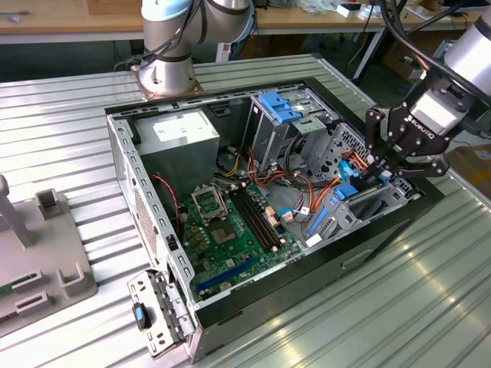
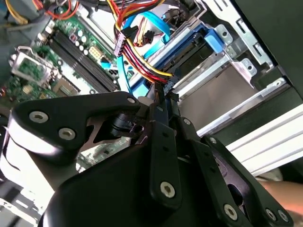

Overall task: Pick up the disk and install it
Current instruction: 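Insert the first disk wire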

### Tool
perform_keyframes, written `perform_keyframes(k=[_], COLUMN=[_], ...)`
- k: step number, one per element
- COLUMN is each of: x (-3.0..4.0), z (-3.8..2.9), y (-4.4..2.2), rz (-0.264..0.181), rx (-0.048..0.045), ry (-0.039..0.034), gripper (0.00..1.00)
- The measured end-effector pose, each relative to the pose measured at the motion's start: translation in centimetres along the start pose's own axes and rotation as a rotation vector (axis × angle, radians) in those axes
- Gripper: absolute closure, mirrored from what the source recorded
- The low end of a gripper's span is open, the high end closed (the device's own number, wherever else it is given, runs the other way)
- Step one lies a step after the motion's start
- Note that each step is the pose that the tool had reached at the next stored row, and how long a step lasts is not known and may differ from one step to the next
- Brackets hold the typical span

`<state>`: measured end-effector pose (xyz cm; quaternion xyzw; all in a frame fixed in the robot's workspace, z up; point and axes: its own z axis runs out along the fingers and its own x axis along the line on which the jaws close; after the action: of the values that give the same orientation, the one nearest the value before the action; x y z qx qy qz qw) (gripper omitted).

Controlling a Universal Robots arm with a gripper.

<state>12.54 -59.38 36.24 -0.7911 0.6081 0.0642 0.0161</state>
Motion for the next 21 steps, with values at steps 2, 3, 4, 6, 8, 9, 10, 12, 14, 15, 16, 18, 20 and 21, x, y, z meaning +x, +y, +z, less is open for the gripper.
perform_keyframes(k=[2, 3, 4, 6, 8, 9, 10, 12, 14, 15, 16, 18, 20, 21], x=[0.01, 0.00, 0.00, 0.01, 0.01, 0.01, 0.01, 0.02, 0.02, 0.03, 0.04, 0.07, 0.19, 0.27], z=[0.07, 0.07, 0.07, 0.07, 0.07, 0.07, 0.08, 0.10, 0.10, 0.10, 0.11, 0.09, 0.28, 0.48], y=[0.00, -0.01, -0.01, 0.00, 0.00, 0.00, 0.00, -0.04, -0.04, -0.08, -0.22, -0.62, -1.09, -1.39], rz=[0.038, 0.048, 0.048, 0.048, 0.048, 0.049, 0.049, 0.053, 0.053, 0.053, 0.055, 0.062, 0.074, 0.082], rx=[0.0046, 0.0057, 0.0058, 0.0059, 0.0059, 0.0056, -0.0002, -0.0283, -0.0290, -0.0301, -0.0355, -0.0495, -0.0722, -0.0881], ry=[-0.0020, -0.0025, -0.0026, -0.0026, -0.0026, -0.0027, -0.0028, -0.0048, -0.0049, -0.0052, -0.0068, -0.0085, -0.0104, -0.0131], gripper=[0.84, 0.84, 0.84, 0.84, 0.84, 0.84, 0.84, 0.84, 0.84, 0.84, 0.84, 0.84, 0.84, 0.84])
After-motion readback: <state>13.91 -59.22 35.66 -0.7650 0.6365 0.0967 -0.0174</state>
